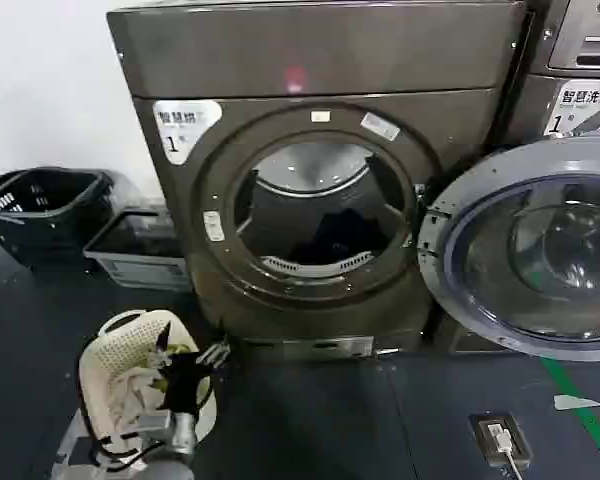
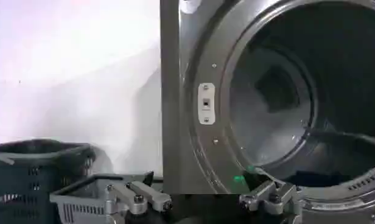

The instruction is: Grasp the clothes from the dryer.

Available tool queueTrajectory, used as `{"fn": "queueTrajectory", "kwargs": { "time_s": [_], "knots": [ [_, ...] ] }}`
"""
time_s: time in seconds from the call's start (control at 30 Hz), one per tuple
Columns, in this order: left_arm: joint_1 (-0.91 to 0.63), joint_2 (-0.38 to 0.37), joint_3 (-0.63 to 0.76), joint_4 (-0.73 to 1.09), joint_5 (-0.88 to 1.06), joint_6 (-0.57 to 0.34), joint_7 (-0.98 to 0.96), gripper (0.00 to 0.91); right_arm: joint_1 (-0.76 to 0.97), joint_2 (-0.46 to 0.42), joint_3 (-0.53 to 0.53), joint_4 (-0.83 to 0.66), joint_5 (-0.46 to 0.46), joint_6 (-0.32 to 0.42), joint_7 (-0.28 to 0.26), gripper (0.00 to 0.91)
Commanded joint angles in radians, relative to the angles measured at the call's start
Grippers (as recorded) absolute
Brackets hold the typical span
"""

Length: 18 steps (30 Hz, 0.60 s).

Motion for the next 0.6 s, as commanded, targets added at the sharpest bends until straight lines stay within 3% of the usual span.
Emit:
{"fn": "queueTrajectory", "kwargs": {
  "time_s": [0.03, 0.6],
  "knots": [
    [0.003, -0.002, 0.002, -0.003, 0.010, -0.007, -0.003, 0.907, 0.000, -0.001, -0.002, 0.002, 0.015, 0.018, -0.004, 0.907],
    [0.020, -0.007, 0.003, -0.017, 0.010, -0.004, -0.002, 0.907, -0.008, 0.000, 0.013, -0.001, 0.021, 0.019, -0.006, 0.907]
  ]
}}
